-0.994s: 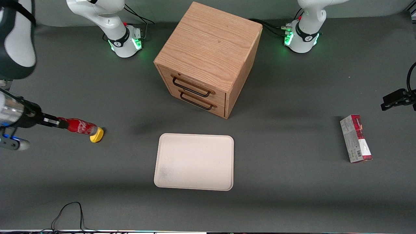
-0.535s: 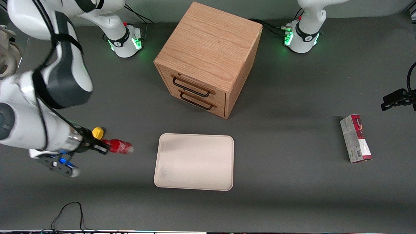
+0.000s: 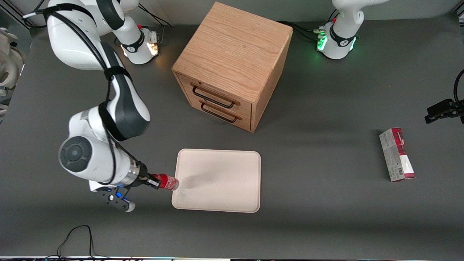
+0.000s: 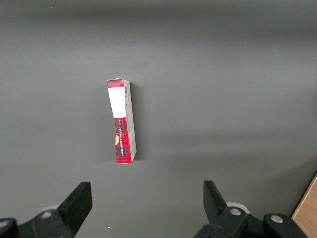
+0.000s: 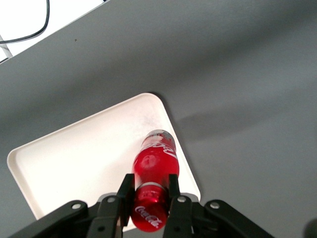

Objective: Place coke bottle on tray
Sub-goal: 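Carry the bottle past the yellow object to the cream tray's edge, then lower the bottle onto the tray and open the right gripper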

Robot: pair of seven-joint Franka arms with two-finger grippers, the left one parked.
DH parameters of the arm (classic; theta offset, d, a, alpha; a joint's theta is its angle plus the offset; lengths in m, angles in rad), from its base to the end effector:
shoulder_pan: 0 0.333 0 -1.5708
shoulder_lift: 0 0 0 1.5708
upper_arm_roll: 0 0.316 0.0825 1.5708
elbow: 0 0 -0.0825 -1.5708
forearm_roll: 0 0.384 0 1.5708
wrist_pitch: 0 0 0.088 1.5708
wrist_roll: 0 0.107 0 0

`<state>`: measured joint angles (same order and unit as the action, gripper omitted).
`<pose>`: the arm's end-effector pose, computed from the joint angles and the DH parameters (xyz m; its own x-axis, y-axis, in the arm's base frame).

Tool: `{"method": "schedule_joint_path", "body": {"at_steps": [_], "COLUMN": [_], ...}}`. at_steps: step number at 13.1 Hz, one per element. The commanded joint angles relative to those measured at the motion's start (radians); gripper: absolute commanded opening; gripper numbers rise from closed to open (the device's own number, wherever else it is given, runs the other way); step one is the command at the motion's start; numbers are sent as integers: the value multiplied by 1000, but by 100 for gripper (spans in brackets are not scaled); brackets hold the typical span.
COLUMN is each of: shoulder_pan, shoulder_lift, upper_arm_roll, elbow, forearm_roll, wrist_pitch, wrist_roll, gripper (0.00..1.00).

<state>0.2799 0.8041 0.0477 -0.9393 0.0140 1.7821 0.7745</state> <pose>0.7323 0.2357 0.4051 0.8940 -0.4481 -0.0057 -0.4476 -0.8921 -0.0618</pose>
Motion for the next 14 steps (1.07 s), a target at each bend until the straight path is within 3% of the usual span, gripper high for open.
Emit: {"method": "schedule_joint_path", "body": {"at_steps": [1,6,8,13,14], "shoulder_pan": [18,44,45,50,50], "shoulder_lift": [55,98,118,133,133], "upper_arm_roll": [-5,-11,-6,-6,-6], "elbow": [56,54,53,51,51], "forearm_roll": [-23,-37,-78,-81,-81], "wrist_pitch": [26,94,125,134,134], "wrist_roll": [31,69,100,100,100], "gripper": [0,0,0,0,31]}}
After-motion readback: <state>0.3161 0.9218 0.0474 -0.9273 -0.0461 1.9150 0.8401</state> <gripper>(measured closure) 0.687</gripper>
